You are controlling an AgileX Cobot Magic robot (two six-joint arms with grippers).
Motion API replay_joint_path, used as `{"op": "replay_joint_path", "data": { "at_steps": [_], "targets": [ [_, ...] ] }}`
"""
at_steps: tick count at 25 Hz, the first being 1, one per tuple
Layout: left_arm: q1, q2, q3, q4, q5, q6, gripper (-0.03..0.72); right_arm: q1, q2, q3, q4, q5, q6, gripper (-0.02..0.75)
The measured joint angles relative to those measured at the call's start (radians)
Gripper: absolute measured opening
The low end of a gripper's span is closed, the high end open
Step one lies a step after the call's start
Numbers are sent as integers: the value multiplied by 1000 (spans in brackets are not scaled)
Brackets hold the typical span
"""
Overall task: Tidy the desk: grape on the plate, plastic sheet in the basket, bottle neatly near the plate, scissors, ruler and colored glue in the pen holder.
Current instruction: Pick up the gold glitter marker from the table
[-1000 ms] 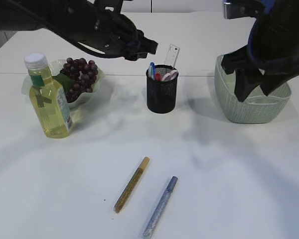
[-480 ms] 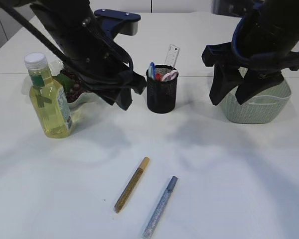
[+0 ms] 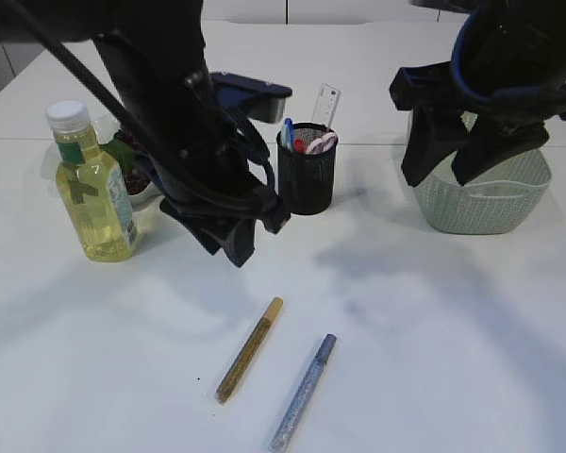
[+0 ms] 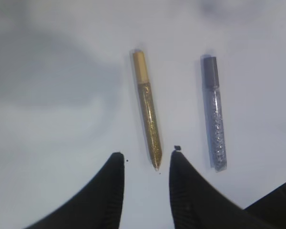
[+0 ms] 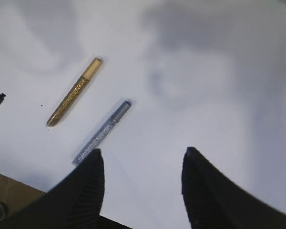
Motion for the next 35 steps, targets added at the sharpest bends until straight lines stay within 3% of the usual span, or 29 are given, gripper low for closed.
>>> {"op": "replay_joint_path", "data": {
  "at_steps": [15, 35],
  "targets": [
    [-30, 221, 0, -69, -52, 19, 240, 0, -14, 0, -143, 0, 0, 416],
    [-30, 280, 0, -42, -123, -37, 240, 0, -14, 0, -156, 0, -13, 416]
  ]
}}
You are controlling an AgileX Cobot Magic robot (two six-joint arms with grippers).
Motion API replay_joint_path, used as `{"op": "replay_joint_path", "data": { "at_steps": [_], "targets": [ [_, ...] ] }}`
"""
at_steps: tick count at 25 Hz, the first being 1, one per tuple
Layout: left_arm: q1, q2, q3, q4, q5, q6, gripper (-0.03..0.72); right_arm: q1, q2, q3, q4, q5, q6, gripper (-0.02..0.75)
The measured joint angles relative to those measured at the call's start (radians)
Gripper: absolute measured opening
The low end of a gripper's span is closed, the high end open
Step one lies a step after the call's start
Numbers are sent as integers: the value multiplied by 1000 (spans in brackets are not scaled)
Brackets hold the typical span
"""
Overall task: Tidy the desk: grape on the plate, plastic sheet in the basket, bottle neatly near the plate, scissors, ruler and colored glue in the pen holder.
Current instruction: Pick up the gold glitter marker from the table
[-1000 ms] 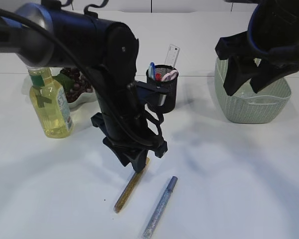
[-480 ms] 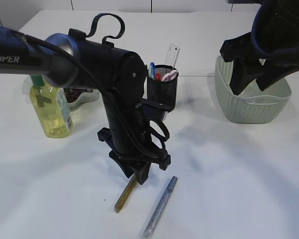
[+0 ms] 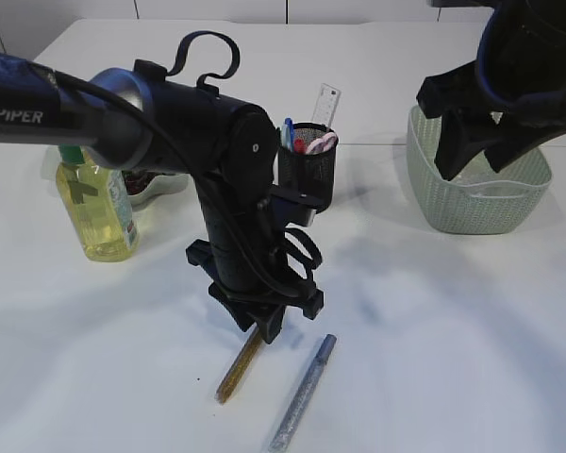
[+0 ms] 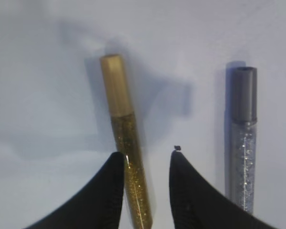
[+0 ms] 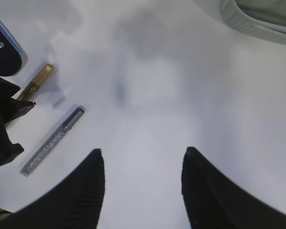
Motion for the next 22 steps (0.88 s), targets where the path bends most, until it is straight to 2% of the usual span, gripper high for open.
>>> {"op": "replay_joint_path", "data": {
  "at_steps": [22],
  "targets": [
    [0, 40, 0, 19, -4, -20, 240, 0, 0, 0, 0, 0, -2, 416]
  ]
}}
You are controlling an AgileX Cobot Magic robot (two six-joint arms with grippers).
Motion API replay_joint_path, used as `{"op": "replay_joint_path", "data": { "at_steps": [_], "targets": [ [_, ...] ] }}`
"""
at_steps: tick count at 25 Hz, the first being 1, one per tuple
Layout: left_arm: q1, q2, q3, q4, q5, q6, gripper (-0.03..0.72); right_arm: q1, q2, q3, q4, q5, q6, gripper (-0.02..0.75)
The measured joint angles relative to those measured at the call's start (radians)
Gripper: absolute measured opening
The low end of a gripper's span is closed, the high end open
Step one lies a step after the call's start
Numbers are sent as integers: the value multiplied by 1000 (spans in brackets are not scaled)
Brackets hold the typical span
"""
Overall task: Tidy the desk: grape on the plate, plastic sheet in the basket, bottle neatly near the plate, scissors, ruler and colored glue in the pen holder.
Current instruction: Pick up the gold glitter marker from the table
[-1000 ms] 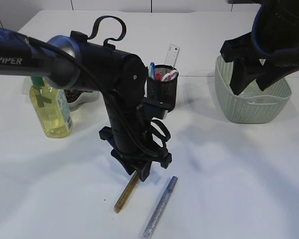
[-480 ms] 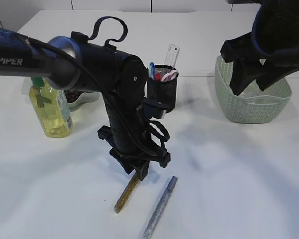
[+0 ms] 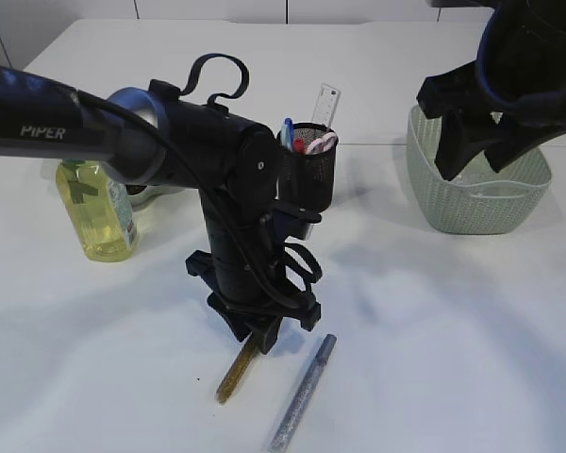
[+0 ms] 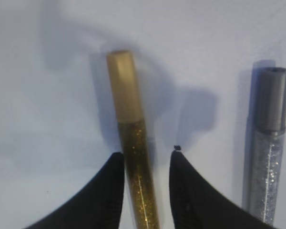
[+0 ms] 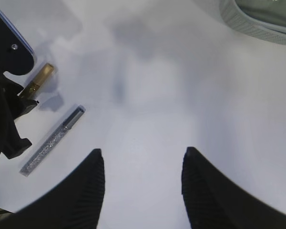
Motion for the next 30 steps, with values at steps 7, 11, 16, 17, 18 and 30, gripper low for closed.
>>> {"op": "replay_joint_path", "data": {
  "at_steps": [7, 11, 16, 17, 18, 30],
  "targets": [
    [0, 0, 0, 13, 0, 0, 240, 0, 0, 0, 0, 0, 0, 416],
    [0, 0, 0, 19, -3, 0, 240, 0, 0, 0, 0, 0, 0, 416],
    [0, 0, 0, 20, -4, 0, 240, 0, 0, 0, 0, 0, -2, 416],
    [0, 0, 0, 20, -4, 0, 240, 0, 0, 0, 0, 0, -2, 416],
    [0, 0, 0, 20, -4, 0, 240, 0, 0, 0, 0, 0, -2, 416],
    [0, 18, 0, 0, -4, -12, 240, 0, 0, 0, 0, 0, -5, 416]
  ]
}}
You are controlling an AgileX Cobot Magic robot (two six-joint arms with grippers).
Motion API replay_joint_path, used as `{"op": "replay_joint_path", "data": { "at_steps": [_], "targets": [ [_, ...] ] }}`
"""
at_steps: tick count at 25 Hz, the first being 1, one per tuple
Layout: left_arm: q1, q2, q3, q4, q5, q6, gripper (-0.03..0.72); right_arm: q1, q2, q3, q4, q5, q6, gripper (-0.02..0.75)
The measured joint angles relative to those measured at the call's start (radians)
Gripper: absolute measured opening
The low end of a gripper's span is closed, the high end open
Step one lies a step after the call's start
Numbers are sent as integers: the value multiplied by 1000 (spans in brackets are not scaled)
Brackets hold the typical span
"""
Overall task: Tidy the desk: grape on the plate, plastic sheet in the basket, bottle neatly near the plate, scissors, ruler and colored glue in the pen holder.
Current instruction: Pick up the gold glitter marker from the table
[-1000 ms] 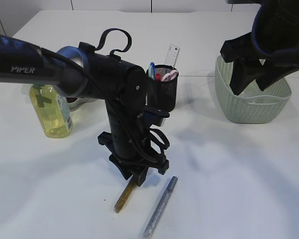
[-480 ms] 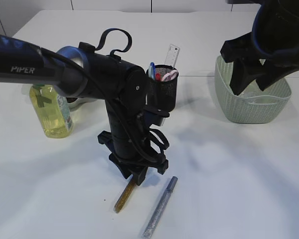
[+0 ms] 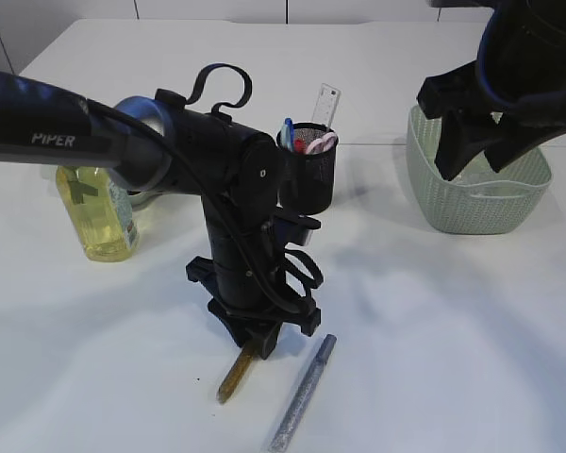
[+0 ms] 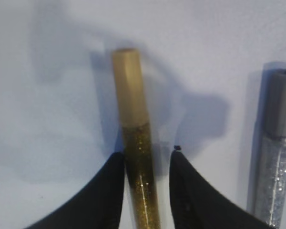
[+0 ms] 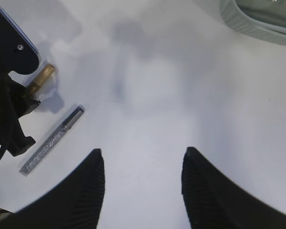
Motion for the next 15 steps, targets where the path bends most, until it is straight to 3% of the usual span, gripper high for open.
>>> {"op": "replay_joint_path", "data": {
  "at_steps": [11, 15],
  "targets": [
    [0, 0, 0, 0, -7, -2, 237, 0, 0, 0, 0, 0, 0, 416],
    [0, 0, 0, 0, -9, -2, 189, 0, 0, 0, 0, 0, 0, 416]
  ]
}}
